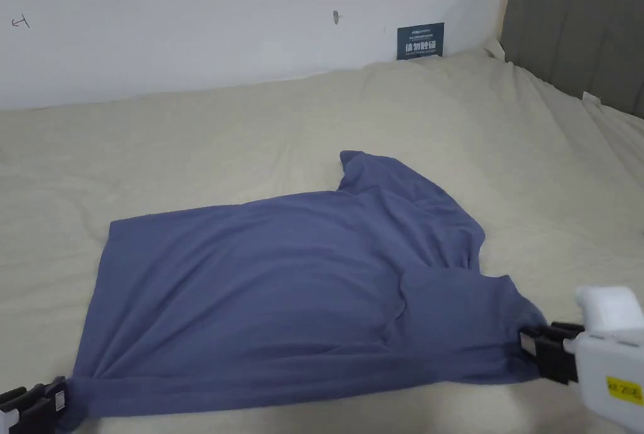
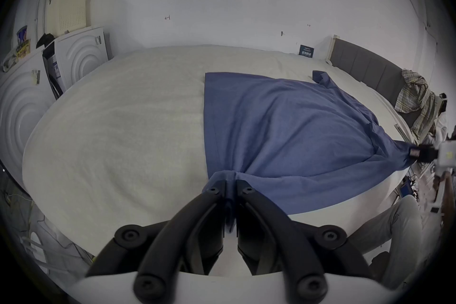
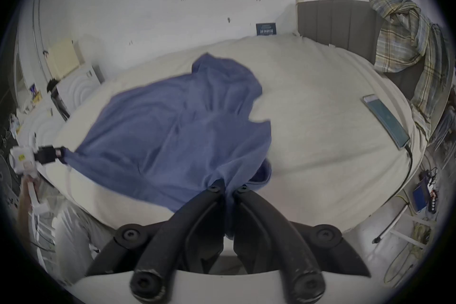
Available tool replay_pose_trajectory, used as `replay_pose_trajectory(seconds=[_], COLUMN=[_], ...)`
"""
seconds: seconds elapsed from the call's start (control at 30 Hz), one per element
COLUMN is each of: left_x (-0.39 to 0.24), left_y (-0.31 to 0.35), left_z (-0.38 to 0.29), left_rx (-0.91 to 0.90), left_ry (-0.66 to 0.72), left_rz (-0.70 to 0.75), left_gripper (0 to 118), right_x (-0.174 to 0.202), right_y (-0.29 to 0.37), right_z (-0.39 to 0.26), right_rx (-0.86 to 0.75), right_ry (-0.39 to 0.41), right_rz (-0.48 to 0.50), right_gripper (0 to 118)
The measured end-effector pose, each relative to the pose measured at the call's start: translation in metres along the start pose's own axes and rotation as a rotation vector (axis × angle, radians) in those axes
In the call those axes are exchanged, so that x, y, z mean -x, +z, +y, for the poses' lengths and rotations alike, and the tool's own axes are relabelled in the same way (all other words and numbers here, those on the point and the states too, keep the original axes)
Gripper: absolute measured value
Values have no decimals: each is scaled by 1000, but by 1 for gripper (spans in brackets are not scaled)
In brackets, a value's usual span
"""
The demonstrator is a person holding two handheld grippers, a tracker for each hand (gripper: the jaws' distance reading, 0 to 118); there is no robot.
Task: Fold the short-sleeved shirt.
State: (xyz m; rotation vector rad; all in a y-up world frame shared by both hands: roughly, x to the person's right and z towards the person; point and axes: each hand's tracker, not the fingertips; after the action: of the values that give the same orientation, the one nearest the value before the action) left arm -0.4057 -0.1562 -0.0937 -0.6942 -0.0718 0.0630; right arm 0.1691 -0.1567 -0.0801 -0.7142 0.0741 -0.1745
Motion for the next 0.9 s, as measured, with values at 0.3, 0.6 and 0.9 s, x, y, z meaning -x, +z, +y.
replay_pose_trajectory(seconds=[0.3,0.6,0.9], left_x=[1,-3,9], left_y=[-37,-123,-118], left_z=[69,110,94], left_rx=[-44,98,130], left_ry=[-14,-94,-44], left_rz=[39,109,61], left_gripper=[8,8,117], right_x=[7,10,-1], right_y=[-40,-157,-153], right_z=[118,166,145], right_rx=[-81,82,108], right_ry=[3,35,43], right_rz=[37,-34,-100], right_gripper=[4,4,87])
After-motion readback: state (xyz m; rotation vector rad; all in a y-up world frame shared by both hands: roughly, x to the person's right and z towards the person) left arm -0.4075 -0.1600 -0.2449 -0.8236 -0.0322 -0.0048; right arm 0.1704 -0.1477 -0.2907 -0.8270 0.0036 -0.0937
